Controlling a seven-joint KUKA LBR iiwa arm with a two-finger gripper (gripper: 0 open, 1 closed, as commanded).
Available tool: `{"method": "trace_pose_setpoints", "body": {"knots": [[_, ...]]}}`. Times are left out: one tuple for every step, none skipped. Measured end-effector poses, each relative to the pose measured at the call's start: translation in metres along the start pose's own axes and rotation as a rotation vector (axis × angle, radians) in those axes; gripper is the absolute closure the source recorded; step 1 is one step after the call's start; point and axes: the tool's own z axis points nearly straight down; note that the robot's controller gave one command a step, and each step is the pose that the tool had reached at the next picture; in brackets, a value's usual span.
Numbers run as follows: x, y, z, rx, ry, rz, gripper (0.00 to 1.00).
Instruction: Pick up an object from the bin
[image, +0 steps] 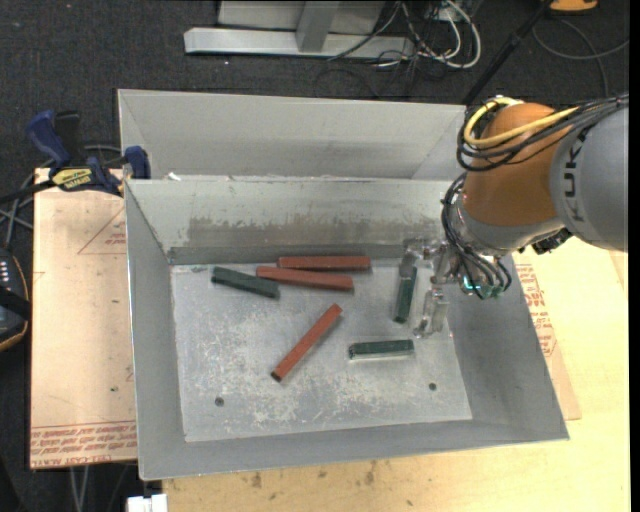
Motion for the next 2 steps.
{"method": "trace_pose_setpoints", "body": {"knots": [[-0.002, 0.0, -0.005, 0.001, -0.008, -0.002, 0.0], [0.021, 0.021, 0.063, 0.002, -0.012, 0.049, 0.0]]}}
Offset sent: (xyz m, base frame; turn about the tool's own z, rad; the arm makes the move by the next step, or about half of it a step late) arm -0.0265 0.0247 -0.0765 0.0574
